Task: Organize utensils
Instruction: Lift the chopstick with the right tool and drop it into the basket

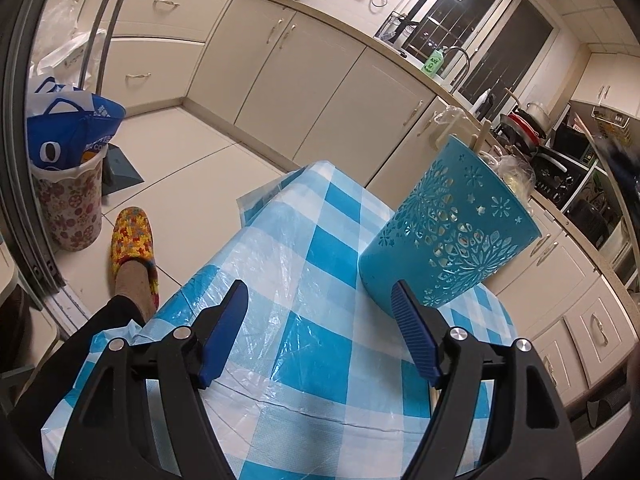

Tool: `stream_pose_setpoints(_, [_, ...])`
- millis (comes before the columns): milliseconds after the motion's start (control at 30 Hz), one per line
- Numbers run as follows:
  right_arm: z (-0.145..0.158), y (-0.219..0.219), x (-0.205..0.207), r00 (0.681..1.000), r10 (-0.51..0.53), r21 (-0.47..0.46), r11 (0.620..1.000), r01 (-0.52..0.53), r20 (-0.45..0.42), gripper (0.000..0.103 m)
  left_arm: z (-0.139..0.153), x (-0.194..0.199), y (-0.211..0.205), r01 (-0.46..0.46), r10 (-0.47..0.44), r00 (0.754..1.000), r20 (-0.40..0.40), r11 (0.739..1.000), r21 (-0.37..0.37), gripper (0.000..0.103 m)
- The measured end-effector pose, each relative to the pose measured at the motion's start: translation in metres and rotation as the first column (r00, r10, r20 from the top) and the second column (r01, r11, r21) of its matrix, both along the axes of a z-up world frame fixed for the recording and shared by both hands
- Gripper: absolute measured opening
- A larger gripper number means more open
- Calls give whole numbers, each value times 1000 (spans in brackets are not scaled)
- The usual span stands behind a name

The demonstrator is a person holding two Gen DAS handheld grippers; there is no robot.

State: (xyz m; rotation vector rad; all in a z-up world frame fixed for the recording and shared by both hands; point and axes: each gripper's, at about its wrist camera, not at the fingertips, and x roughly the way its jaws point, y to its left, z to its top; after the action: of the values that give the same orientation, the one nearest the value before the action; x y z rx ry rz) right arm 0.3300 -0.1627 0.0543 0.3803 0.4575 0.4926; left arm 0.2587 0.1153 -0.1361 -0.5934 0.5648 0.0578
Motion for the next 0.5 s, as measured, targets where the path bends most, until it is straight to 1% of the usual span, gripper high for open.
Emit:
stream_pose_setpoints(100, [10,20,36,996,-60,-17,998,61,60,6,-1,0,0,7,-7,1000,6,1000,-8,70])
stream_pose_setpoints(200, [10,37,66,989,-117,-44,992,121,95,6,-1,0,0,16,-16,1000,11,1000,-13,70])
stream_pose_setpoints(300, [-2,47,91,988,-142,-69,987,146,63,6,-2,1,0,23,-23,1000,12,1000,-18,70])
stream_pose_setpoints(367, [-9,54,105,989,-145,-106,983,147,28,6,-2,0,0,27,-27,1000,14,999,-21,70])
stream_pose_setpoints(500, [-18,62,110,993,-120,-185,975,120,8,6,-2,1,0,32,-32,999,16,999,-24,71])
